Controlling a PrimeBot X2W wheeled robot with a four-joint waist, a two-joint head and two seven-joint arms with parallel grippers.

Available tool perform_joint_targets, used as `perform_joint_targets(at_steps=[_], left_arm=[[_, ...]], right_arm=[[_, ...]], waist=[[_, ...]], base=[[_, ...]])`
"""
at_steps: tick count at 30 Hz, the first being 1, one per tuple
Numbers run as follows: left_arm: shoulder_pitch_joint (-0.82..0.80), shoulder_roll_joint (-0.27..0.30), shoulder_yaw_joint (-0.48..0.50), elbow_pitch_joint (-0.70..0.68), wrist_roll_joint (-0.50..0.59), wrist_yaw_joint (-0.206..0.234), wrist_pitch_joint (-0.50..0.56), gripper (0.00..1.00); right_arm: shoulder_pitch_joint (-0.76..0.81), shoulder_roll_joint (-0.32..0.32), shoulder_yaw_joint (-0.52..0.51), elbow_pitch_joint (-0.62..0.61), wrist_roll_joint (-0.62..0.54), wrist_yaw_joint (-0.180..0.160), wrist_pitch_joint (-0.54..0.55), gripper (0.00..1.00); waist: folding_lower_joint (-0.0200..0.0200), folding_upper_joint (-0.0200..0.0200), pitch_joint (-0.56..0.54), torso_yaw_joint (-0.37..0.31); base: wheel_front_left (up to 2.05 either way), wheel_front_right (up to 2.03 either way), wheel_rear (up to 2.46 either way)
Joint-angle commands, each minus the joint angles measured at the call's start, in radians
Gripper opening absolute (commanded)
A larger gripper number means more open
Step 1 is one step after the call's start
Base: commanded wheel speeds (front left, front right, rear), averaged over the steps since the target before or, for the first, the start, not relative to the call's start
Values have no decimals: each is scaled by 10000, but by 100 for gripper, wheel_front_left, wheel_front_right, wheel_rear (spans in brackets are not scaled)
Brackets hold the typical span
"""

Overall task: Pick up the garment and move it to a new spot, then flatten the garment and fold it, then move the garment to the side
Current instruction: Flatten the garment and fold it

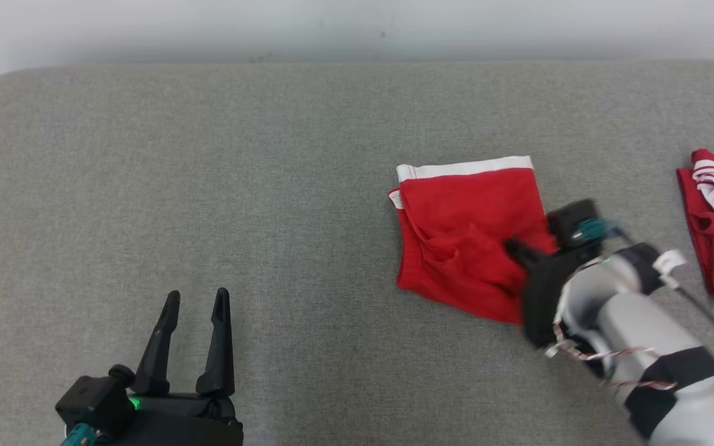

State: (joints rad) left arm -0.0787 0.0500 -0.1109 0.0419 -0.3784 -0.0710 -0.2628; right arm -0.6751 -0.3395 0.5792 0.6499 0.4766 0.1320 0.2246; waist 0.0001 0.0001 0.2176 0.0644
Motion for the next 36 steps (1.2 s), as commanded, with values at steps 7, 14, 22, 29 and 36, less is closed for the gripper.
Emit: perform_joint_targets(at_steps=[7,14,22,29,36], left_arm=[[-50,9,145,0,40,-48,-18,100],[-96,10,89,-20,30,-16,-18,100],[4,9,172,1,46,-4,-18,100],[327,9,319,0,37,8,-18,100],[669,9,541,-31,62,2,-18,100]], right_arm=[[482,455,1282,-1043,727,-26,190,0],[715,809,2267,-1665,727,-26,184,0],[975,1358,2979,-1956,991,-26,-166,0],[1786,1163,2050,-2700,1259,-26,-804,0],[3006,1069,-410,-3606,18,-26,-1986,44]], waist=[[-1,-1,-42,21],[-1,-1,-128,11],[-1,-1,-313,-115],[-1,-1,-779,-495],[-1,-1,-1283,-956]], base=[[0,0,0],[0,0,0],[0,0,0],[0,0,0],[0,0,0]])
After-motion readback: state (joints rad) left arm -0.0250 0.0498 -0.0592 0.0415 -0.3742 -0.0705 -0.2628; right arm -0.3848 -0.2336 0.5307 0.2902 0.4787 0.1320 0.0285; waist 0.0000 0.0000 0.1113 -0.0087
